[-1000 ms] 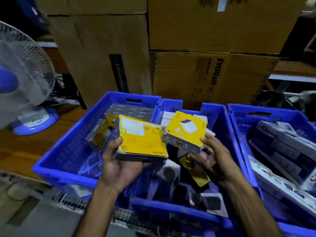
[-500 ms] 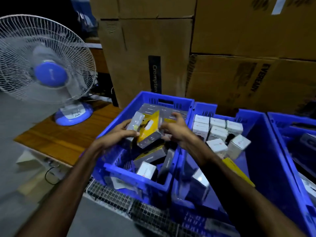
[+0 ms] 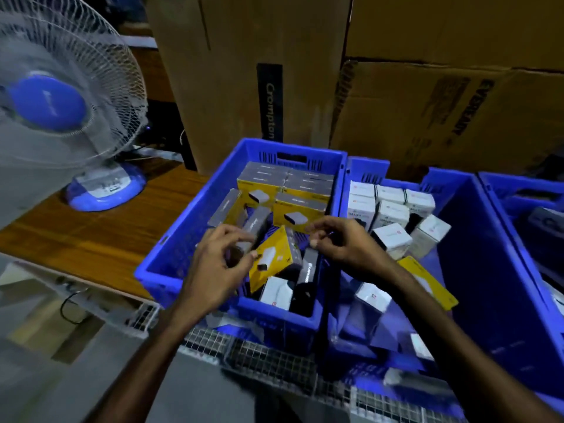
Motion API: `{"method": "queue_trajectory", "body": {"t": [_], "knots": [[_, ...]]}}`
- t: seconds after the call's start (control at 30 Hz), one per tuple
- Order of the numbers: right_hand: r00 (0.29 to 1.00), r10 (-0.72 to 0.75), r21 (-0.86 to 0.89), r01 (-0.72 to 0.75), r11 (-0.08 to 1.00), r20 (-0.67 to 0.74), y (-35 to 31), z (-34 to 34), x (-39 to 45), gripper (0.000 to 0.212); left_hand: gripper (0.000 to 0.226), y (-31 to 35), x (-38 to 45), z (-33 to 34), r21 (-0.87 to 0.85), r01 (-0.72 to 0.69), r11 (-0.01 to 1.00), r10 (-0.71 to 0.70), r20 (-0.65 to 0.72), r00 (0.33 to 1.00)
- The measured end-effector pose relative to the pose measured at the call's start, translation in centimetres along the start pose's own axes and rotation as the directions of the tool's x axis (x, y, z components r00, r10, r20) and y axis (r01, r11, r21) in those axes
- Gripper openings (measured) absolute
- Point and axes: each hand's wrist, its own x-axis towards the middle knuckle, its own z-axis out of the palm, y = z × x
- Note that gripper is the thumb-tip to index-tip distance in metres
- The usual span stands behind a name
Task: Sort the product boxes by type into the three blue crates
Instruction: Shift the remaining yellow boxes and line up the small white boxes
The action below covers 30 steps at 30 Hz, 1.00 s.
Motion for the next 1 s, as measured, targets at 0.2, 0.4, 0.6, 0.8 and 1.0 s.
{"method": "queue_trajectory", "body": {"t": [0.2, 0.4, 0.6, 0.8, 1.0], "knots": [[0.996, -0.093, -0.17, 0.091, 0.981, -0.004, 0.8, 0.6, -2.5, 0.016, 0.028, -0.7, -0.2, 0.7, 0.103, -0.03, 0.994, -0.004, 0.318, 0.948], [0.989, -0.066, -0.101, 0.053, 0.993, -0.131, 1.7, 1.1, -4.0, 0.029, 0.074, 2.2, 1.9, 2.9, 0.467, 0.013, 0.884, -0.317, 0.581, 0.75], [0.98, 0.053, 0.237, -0.005, 0.971, -0.194, 2.2, 1.2, -5.6, 0.035, 0.1, 2.7, 3.6, 5.6, 0.567, 0.003, 0.823, -0.458, 0.662, 0.593], [0.977, 0.095, 0.317, -0.029, 0.948, -0.193, 2.4, 0.7, -6.8, 0.033, 0.089, 2.2, 4.3, 4.2, 0.552, 0.014, 0.834, -0.455, 0.671, 0.585], [0.964, 0.135, 0.384, -0.038, 0.922, -0.227, 3.0, 0.6, -7.8, 0.026, 0.042, 1.2, 4.7, -3.3, 0.01, 0.343, 0.939, -0.274, 0.623, 0.733]]}}
